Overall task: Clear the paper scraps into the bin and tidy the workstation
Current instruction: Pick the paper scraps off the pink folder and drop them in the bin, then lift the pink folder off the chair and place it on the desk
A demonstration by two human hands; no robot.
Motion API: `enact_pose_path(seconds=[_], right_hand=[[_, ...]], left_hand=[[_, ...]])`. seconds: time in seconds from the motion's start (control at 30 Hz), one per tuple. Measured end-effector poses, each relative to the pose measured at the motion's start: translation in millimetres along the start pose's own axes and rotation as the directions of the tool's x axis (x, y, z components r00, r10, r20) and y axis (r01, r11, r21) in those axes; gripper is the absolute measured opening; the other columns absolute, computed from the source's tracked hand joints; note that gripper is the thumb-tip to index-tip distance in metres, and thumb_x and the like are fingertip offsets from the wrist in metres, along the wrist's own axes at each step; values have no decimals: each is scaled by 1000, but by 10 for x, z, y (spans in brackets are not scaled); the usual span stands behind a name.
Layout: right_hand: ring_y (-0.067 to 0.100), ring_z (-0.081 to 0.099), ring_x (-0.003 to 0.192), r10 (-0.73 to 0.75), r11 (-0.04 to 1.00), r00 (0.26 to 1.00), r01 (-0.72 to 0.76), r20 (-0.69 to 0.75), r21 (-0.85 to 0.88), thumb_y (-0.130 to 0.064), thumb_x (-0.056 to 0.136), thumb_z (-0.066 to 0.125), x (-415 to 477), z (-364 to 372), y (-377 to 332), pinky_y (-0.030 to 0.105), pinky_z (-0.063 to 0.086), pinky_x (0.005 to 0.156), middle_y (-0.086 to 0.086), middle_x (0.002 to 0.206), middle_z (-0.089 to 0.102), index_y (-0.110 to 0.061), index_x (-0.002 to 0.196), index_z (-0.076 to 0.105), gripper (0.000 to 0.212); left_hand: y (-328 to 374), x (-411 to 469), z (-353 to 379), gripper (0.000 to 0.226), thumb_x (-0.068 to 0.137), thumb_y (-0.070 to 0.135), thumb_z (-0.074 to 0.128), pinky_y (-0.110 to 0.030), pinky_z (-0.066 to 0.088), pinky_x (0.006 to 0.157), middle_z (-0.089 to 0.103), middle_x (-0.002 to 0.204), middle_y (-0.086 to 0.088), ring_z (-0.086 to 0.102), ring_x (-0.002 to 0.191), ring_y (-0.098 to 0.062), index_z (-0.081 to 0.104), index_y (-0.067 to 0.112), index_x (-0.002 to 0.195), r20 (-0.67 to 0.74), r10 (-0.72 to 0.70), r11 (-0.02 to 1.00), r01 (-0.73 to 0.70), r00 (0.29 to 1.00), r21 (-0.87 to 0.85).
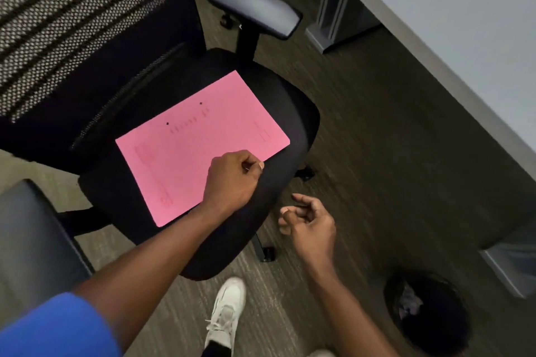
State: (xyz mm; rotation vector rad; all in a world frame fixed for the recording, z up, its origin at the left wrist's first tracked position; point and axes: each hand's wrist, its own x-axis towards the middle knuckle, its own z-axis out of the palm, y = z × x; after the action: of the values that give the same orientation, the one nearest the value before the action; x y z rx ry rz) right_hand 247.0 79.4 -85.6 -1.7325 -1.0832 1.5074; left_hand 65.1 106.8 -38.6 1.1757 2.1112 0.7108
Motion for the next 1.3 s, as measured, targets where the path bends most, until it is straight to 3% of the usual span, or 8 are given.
enact_pose_path(seconds=[0.17,0.33,0.53,0.63,0.87,1.03,1.2,1.3], right_hand=[[23,77,77,86,985,992,-98,90,140,4,92,70,-93,545,-196,36,64,67,7,85,80,-16,116,67,32],[22,79,86,123,974,986,-142,114,178,0,90,73,-177,978,-241,38,67,71,6,89,81,-15,121,63,36],[18,79,87,198,944,975,-216,96,251,-8,89,79,-240,1313,-266,37,68,76,0,86,81,-17,126,57,44],[15,79,85,195,947,976,-214,100,239,-12,89,80,-255,1412,-258,36,68,77,-1,86,81,-20,129,55,48],[16,79,86,200,949,976,-214,85,231,-12,92,78,-257,1380,-220,29,66,73,9,100,77,-26,130,47,51],[12,76,81,144,977,989,-148,37,156,-3,94,71,-287,1134,-90,24,61,64,-3,103,76,-37,117,51,45],[28,76,84,77,995,996,-74,-40,71,-1,88,74,-382,785,71,45,66,66,-3,98,77,-50,113,57,57],[32,75,88,79,995,995,-75,-62,60,0,87,75,-517,560,141,57,65,68,2,97,77,-44,123,61,58]], left_hand=[[-235,363,-453,15,98,27,69,-36,63,85,78,89,5,72,82,-12,80,16,98,-116,2,998,6,993,68],[-537,766,-875,22,93,35,74,-42,60,89,70,112,0,69,102,-20,75,18,107,-176,72,955,-17,982,295],[-889,1143,-1262,82,83,48,82,-52,43,115,48,148,-15,46,139,-34,47,9,146,-90,-48,858,87,995,507],[-1024,1160,-1328,98,83,56,81,-56,41,118,43,157,-18,45,144,-38,34,7,154,-63,-164,866,174,985,468],[-1109,1056,-1313,73,85,49,80,-50,52,104,60,138,-14,59,127,-33,52,9,141,-68,-112,873,130,991,470],[-1108,867,-1304,42,87,38,82,-41,61,86,73,112,-4,70,99,-23,67,15,119,-36,-168,911,169,985,375],[-941,560,-1238,35,83,29,88,-33,57,76,73,101,3,70,89,-16,69,17,111,29,-181,933,163,983,320],[-795,312,-1166,38,80,25,90,-37,62,82,73,99,5,72,91,-15,68,19,110,61,-176,946,152,982,288]])
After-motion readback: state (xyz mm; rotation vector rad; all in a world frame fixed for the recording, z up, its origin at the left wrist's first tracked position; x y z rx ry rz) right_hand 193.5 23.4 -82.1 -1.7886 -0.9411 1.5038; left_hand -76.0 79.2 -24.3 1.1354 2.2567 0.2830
